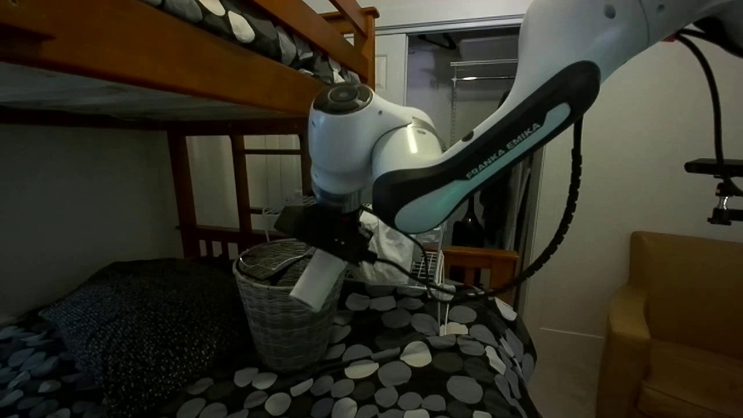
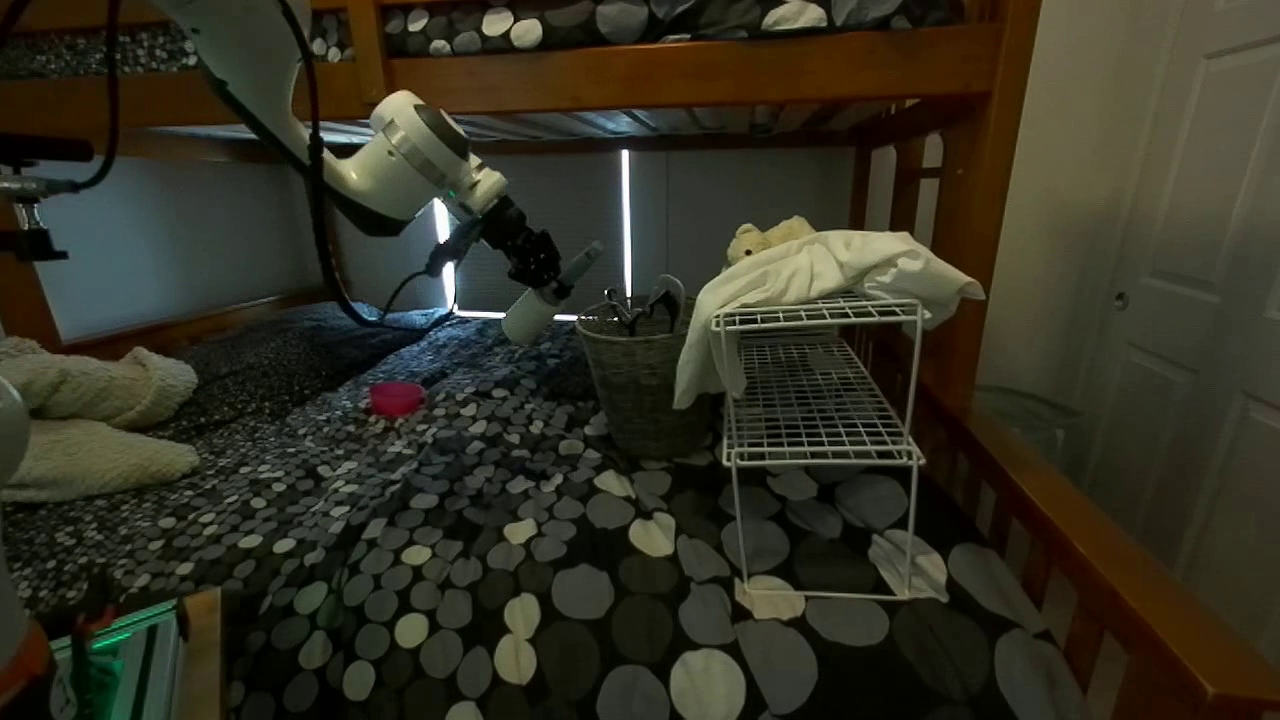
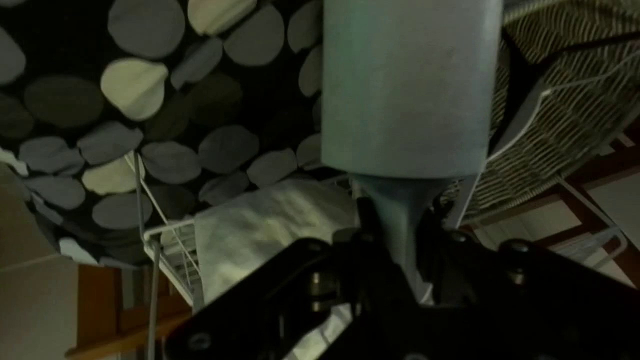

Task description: Put the lint roller in the basket.

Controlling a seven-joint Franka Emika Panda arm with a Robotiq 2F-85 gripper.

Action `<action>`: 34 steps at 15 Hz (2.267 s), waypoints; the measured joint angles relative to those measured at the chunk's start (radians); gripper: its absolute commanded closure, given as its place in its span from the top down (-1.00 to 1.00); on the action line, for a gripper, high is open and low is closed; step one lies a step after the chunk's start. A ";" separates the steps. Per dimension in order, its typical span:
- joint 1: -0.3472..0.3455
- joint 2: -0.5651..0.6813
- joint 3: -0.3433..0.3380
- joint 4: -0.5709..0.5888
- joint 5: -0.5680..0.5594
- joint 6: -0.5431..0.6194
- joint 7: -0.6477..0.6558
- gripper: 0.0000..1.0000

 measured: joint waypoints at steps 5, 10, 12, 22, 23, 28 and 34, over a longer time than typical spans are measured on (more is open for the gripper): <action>-0.152 0.029 0.157 0.106 -0.265 -0.118 -0.054 -0.90; -0.221 0.135 0.230 0.231 -0.615 -0.235 0.045 -0.90; -0.225 0.180 0.248 0.271 -0.738 -0.321 0.106 -0.90; -0.200 0.371 0.377 0.372 -0.903 -0.644 0.242 -0.90; -0.198 0.377 0.383 0.372 -0.903 -0.651 0.254 -0.10; -0.198 0.416 0.398 0.387 -0.903 -0.661 0.324 0.50; -0.202 0.405 0.412 0.403 -0.840 -0.760 0.359 1.00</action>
